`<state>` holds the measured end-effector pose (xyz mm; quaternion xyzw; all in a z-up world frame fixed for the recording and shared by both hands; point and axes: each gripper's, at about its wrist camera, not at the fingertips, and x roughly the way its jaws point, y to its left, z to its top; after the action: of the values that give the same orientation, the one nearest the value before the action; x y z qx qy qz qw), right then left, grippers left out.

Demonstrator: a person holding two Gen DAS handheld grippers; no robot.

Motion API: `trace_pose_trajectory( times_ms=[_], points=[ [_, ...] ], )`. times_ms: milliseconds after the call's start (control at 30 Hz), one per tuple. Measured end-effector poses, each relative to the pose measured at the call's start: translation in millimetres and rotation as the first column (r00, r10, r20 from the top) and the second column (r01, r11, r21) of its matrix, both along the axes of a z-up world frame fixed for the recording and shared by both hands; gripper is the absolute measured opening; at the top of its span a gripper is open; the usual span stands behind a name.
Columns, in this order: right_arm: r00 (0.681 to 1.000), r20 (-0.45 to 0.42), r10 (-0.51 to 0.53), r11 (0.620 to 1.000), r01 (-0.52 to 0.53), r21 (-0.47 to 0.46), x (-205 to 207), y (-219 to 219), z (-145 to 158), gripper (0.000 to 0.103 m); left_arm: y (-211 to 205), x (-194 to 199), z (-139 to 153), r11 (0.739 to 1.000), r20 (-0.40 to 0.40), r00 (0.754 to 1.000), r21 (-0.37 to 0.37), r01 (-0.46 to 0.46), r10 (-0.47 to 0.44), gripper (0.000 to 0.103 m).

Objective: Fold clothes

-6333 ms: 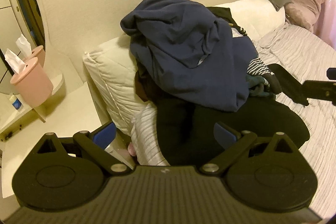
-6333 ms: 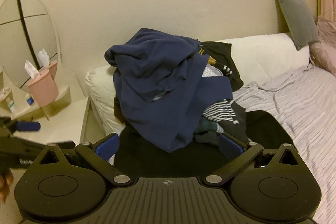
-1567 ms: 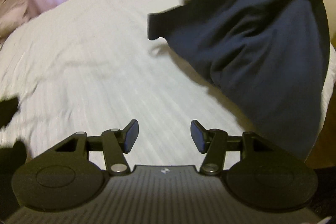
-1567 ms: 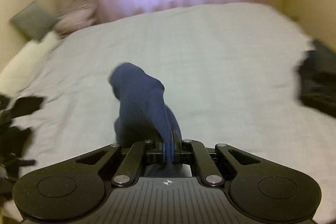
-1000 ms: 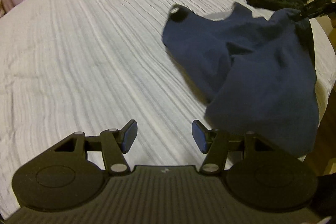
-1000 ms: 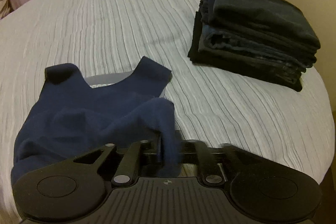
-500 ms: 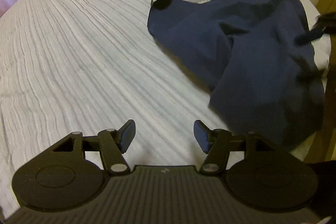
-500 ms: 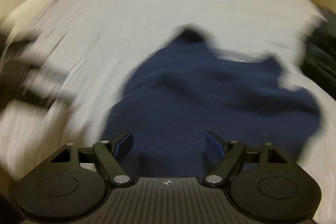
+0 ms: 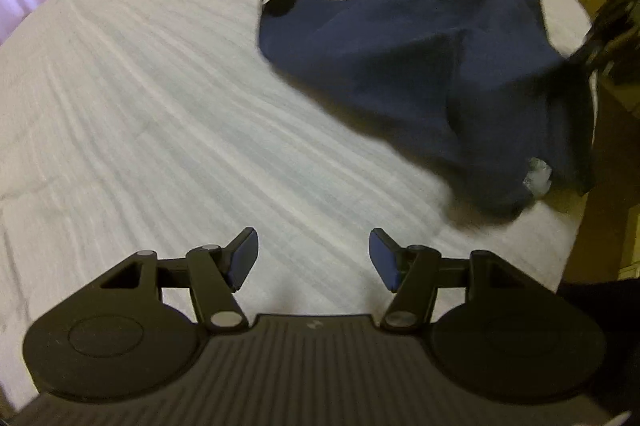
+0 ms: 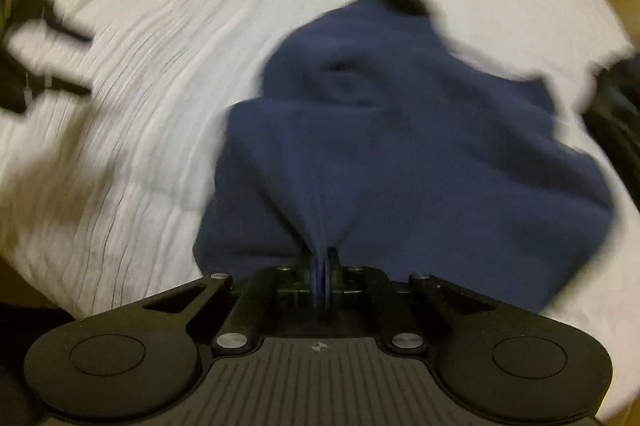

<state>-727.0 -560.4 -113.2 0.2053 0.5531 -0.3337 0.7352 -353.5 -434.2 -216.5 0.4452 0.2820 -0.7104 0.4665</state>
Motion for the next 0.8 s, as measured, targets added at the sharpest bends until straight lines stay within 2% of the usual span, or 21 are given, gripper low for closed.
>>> trace_pose_trajectory(
  times_ms=[133,267,400,533,600,633,667,800],
  points=[
    [0.986,-0.041,-0.161,0.987,0.160,-0.027,-60.4,-12.6,25.0,0.002,-17.0,-25.7,-6.1,0.999,-0.077,0.997,0.008,0.032,-0.031,0.057],
    [0.945,-0.078,-0.319,0.947,0.315,-0.061,-120.8,-25.1,49.9,0.002,-36.4,-48.0,-18.6,0.998,-0.187,0.982,0.064,0.024,-0.012,0.057],
    [0.942,-0.067,-0.328,0.944,0.329,-0.004,-117.4,-26.8,36.4,0.002,-50.1,-67.9,-33.8,0.991,-0.268,0.963,0.135,0.010,0.027,0.057],
    [0.947,-0.058,-0.315,0.947,0.318,0.055,-115.6,-23.7,19.3,0.004,-60.0,-80.1,-55.2,0.974,-0.329,0.937,0.224,-0.042,0.116,0.057],
    [0.950,-0.054,-0.307,0.947,0.311,0.084,-114.9,-22.0,10.7,0.049,-62.5,-84.5,-65.0,0.962,-0.356,0.920,0.265,-0.068,0.163,0.057],
    [0.951,-0.052,-0.304,0.946,0.308,0.098,-114.6,-21.1,6.4,0.088,-63.6,-86.9,-67.4,0.959,-0.367,0.913,0.273,-0.078,0.179,0.057],
    [0.953,-0.047,-0.298,0.948,0.302,0.098,-116.8,-19.6,6.9,0.091,-65.4,-89.9,-69.0,0.957,-0.376,0.907,0.275,-0.087,0.191,0.057],
    [0.956,-0.062,-0.285,0.948,0.291,0.129,-133.4,-21.7,-0.9,0.091,-81.8,-96.9,-66.6,0.958,-0.428,0.871,0.249,-0.142,0.240,0.057]
  ],
)
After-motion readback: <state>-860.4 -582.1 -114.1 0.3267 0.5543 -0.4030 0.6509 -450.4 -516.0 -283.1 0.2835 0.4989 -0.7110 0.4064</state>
